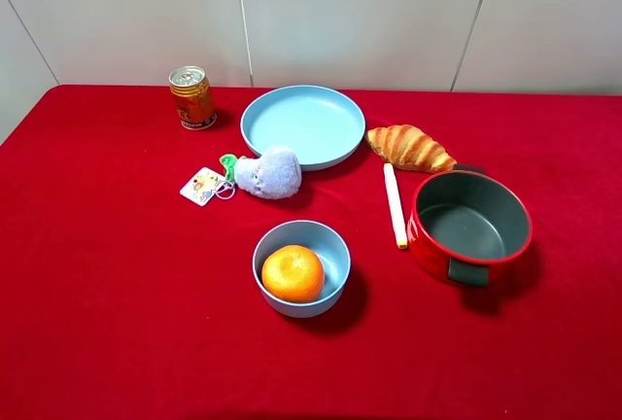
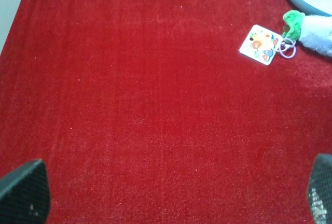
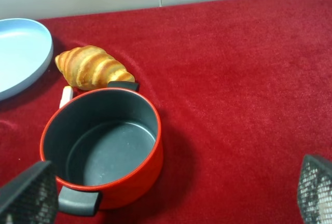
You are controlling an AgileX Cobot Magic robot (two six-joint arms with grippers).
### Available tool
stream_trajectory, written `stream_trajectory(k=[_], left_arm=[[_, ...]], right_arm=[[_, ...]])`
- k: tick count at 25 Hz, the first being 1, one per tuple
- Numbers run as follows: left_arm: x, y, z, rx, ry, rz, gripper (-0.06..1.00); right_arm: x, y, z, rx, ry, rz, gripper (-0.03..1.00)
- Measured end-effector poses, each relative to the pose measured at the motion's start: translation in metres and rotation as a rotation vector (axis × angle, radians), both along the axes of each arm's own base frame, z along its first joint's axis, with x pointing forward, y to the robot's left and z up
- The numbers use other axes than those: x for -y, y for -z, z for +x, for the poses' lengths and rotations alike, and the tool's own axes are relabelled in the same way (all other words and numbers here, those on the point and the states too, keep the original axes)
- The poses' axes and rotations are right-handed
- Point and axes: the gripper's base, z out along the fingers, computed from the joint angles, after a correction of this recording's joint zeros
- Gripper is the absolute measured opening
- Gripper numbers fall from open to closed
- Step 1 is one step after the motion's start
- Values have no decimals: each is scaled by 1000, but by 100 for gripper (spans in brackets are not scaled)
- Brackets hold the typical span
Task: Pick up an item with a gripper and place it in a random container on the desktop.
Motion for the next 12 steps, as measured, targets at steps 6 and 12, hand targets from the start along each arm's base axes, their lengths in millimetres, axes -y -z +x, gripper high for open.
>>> stream_trajectory(k=[6, 12], left_arm=[[0, 0, 0, 0, 0, 0, 99], [0, 0, 0, 2, 0, 0, 99]], right_arm=[[0, 0, 0, 0, 0, 0, 69], [0, 0, 0, 0, 0, 0, 69]])
